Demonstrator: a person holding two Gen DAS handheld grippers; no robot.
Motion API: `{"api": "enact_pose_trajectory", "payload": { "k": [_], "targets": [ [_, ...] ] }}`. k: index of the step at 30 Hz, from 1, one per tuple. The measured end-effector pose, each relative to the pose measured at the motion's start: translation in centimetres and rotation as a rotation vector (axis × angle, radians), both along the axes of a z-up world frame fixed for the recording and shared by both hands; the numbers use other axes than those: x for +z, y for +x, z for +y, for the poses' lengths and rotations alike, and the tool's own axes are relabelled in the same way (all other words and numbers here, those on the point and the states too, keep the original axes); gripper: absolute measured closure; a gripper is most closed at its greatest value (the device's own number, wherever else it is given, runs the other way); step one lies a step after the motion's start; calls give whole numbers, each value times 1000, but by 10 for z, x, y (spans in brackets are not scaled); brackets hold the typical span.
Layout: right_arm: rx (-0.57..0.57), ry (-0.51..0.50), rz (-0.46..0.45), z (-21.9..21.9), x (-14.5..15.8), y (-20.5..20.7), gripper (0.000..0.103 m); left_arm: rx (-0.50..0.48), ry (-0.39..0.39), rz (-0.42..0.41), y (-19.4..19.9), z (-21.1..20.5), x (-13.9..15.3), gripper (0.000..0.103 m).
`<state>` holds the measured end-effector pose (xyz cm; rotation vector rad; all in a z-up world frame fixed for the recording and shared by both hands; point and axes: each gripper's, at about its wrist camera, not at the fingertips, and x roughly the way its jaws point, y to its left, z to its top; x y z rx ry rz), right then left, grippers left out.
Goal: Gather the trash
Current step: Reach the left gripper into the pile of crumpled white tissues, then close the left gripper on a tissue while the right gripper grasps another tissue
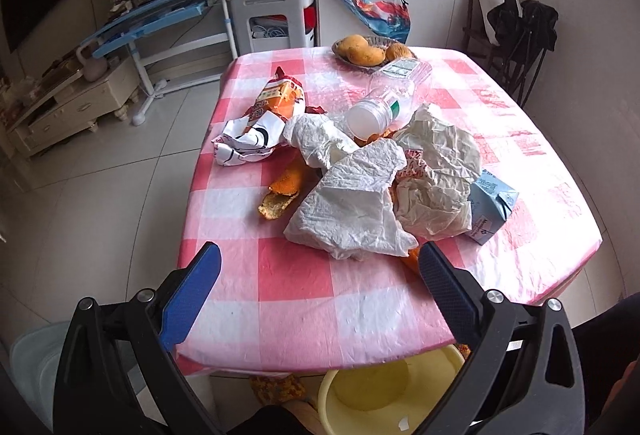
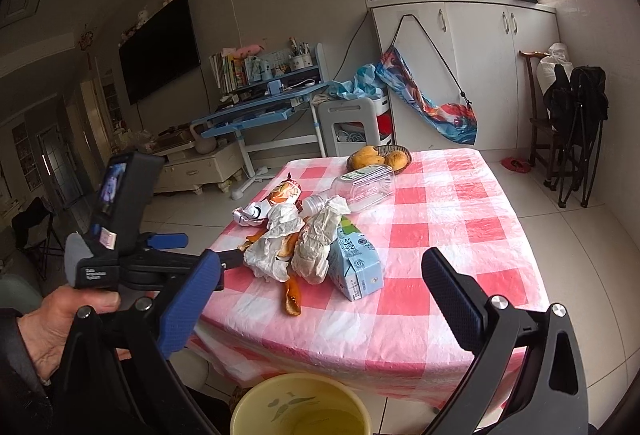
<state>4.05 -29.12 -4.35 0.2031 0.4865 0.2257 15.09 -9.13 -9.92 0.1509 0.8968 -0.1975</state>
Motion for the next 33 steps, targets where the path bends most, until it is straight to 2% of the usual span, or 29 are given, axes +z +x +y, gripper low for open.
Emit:
{"api": "enact_pose_trajectory", "payload": {
  "k": [4, 6, 8, 9, 11, 14, 19, 23, 25, 27, 33],
  "targets": [
    [3, 17, 21, -4, -3, 4, 6, -39, 41, 22, 22, -15, -12, 8],
    [4, 25, 32, -6, -5, 6, 6, -47, 46, 37, 33, -19, -17, 13],
    [5, 29, 44, -7, -7, 9, 6, -57, 36, 71, 42, -22, -23, 34],
    [6, 31, 48, -8, -8, 10, 6, -60, 33, 92, 46, -24, -27, 41],
    [9, 31, 58, -8, -10, 13, 6, -69, 27, 126, 52, -26, -34, 77],
    [16, 28, 74, -5, -11, 19, 6, -79, -3, 131, 51, -25, -31, 97],
    [50, 2, 93, 6, -11, 38, 6, -66, -107, 105, 32, -7, -6, 99],
    [72, -47, 131, 19, -17, 68, 8, -24, -207, 87, 18, 16, 10, 99],
    [83, -77, 170, 26, -23, 87, 11, 3, -261, 81, 11, 29, 16, 99],
    [93, -108, 210, 32, -31, 105, 21, 27, -292, 72, 4, 39, 19, 99],
    [65, -178, 297, 40, -53, 143, 32, 41, -317, 69, 1, 47, 21, 99]
  ]
}}
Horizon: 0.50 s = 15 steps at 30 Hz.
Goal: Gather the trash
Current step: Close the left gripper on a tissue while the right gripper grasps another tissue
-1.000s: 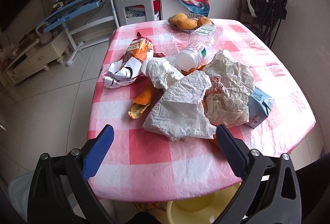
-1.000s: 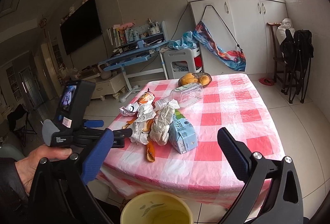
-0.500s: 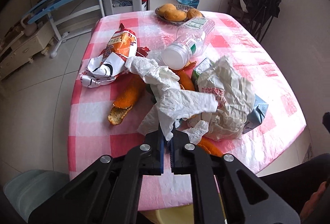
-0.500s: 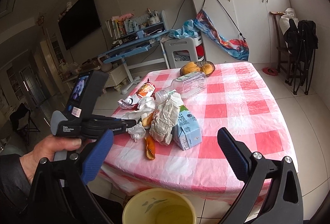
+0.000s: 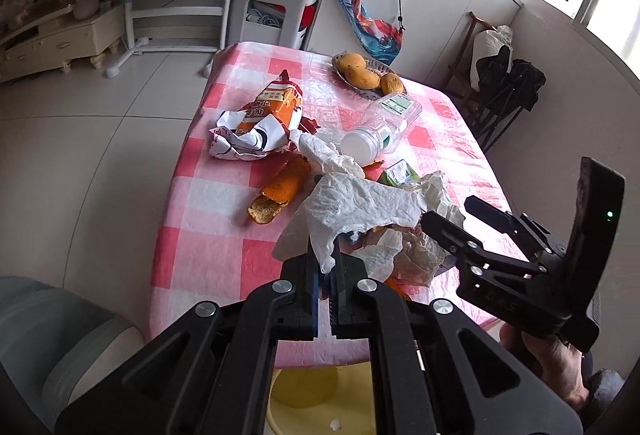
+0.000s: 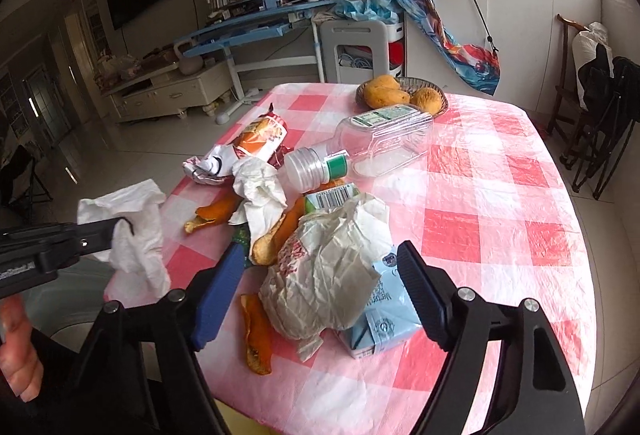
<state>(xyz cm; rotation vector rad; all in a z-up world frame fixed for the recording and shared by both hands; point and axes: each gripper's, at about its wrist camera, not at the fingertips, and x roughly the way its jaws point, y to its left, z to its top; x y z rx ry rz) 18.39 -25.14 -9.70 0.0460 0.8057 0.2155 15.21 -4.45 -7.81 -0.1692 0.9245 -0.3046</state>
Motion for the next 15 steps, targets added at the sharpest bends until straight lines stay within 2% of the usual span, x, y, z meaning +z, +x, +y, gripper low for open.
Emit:
{"api": "enact_pose_trajectory", "payload": {
  "k": [1, 3, 4, 6, 8, 15],
  "targets": [
    [-3, -4, 15, 0, -4, 4, 35, -2, 4, -1, 0, -1, 0, 99],
    [-1, 3, 49, 0, -11, 8, 56, -7, 19, -9, 1, -4, 2, 99],
    [7, 19, 55, 0, -12, 9, 62, -9, 27, -14, 1, -5, 3, 99],
    [15, 18, 38, 1, -11, 6, 75, -9, 37, -21, 1, -7, 5, 99],
    [33, 39, 14, 2, -5, 2, 84, -5, 35, -23, 2, -6, 6, 99],
    [93, 151, -107, 1, 28, -26, 86, 12, 38, -47, -1, -3, 11, 99]
  ]
}}
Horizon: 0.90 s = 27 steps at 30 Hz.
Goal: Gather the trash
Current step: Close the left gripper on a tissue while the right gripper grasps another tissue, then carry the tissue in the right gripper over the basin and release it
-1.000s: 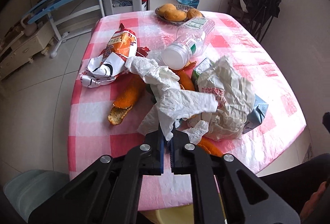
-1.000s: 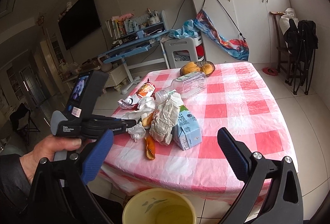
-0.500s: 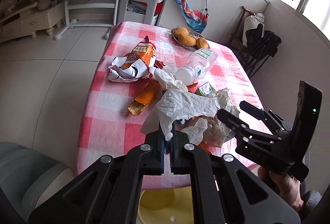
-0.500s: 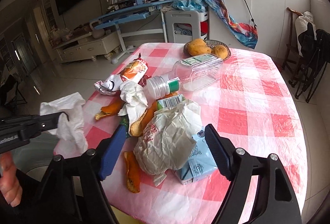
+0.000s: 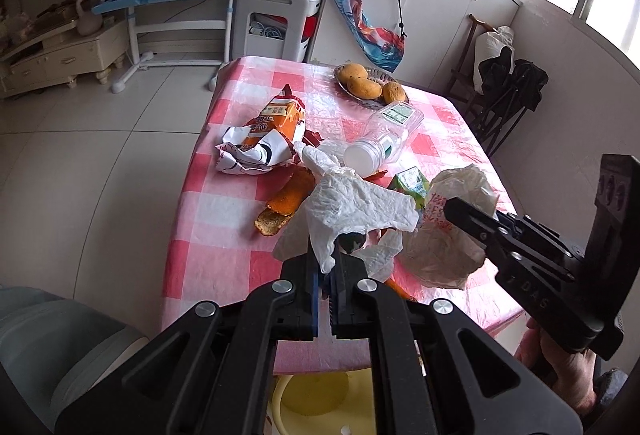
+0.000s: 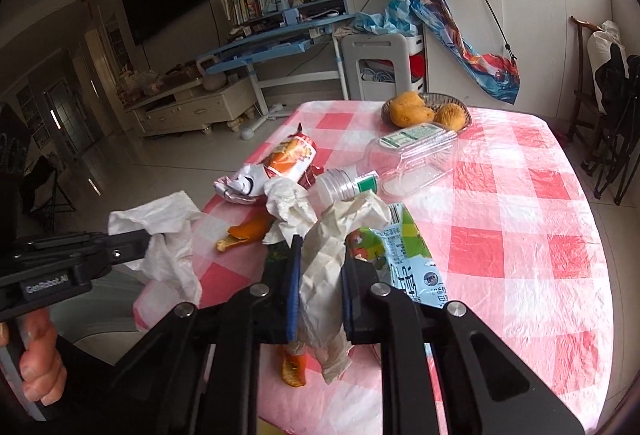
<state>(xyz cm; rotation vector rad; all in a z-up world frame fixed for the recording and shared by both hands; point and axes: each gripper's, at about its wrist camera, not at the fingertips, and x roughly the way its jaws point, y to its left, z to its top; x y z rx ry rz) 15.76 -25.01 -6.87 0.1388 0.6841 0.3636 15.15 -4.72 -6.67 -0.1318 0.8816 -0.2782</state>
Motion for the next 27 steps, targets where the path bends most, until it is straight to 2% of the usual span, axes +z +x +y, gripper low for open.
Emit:
{"api": "enact_pose_trajectory", "payload": {
  "k": [5, 10, 14, 20, 25, 27],
  "targets": [
    [46, 79, -24, -1, 12, -25, 86, 9, -11, -18, -5, 4, 3, 99],
    [108, 124, 43, 6, 5, -47, 86, 12, -15, -42, -14, 7, 7, 99],
    [181, 74, 116, 27, -11, -69, 86, 9, -2, -52, -23, 6, 8, 99],
    [259, -42, 271, 52, -51, -87, 85, 9, 23, -72, -36, 5, 11, 99],
    [273, -102, 345, 59, -76, -96, 77, 12, 55, -96, -49, 3, 15, 99],
    [258, -120, 349, 57, -81, -96, 67, 13, 69, -104, -55, 1, 15, 99]
  ]
}}
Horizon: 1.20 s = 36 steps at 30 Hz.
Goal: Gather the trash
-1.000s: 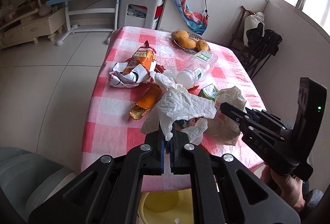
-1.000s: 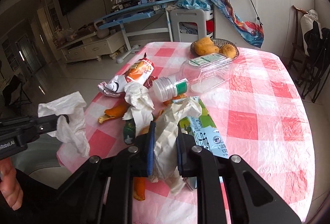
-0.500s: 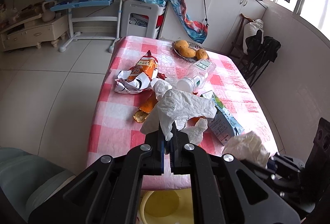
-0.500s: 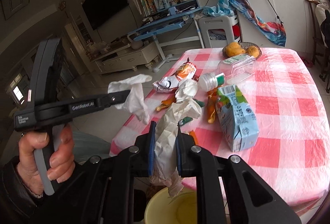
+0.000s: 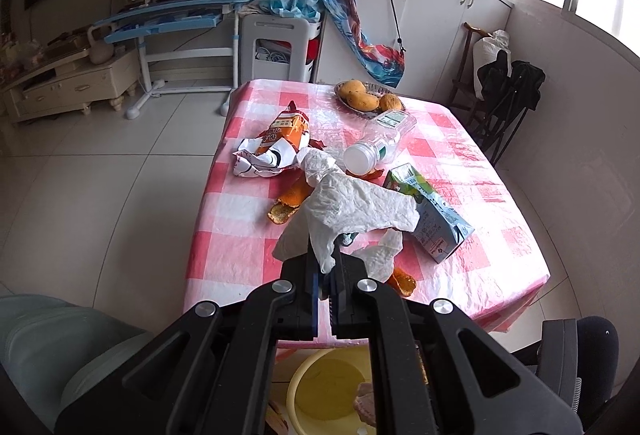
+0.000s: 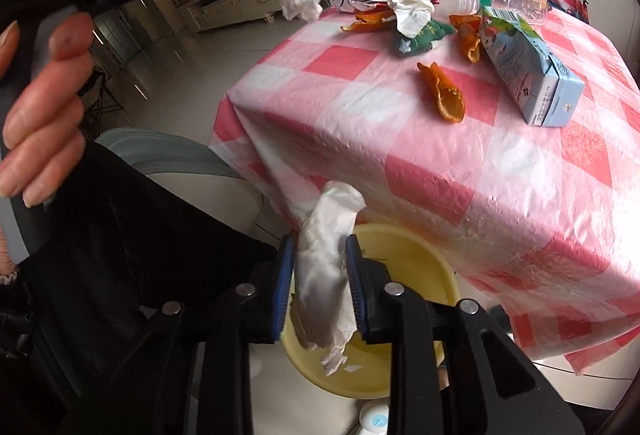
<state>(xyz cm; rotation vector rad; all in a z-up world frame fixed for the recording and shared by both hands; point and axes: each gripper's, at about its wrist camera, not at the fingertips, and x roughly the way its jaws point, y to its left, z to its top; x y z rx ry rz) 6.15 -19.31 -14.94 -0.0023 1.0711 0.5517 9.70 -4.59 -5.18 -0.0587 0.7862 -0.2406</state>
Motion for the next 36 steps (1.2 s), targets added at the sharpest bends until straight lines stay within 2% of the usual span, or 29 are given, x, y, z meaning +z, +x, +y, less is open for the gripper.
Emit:
{"api": "enact_pose_trajectory", "payload": {
  "k": [3, 20, 25, 36],
  "targets": [
    [-27, 0, 4, -7, -2, 3, 59, 1, 13, -5, -5, 0, 0, 99],
    [-154, 59, -158, -29, 27, 4, 49, 8, 88, -54, -24, -5, 5, 99],
    [-213, 85, -203, -41, 34, 5, 47, 4, 95, -31, -33, -7, -1, 99],
    [-294, 150, -235, -60, 44, 9, 45, -50, 133, 62, -59, -26, -32, 99]
  ]
}}
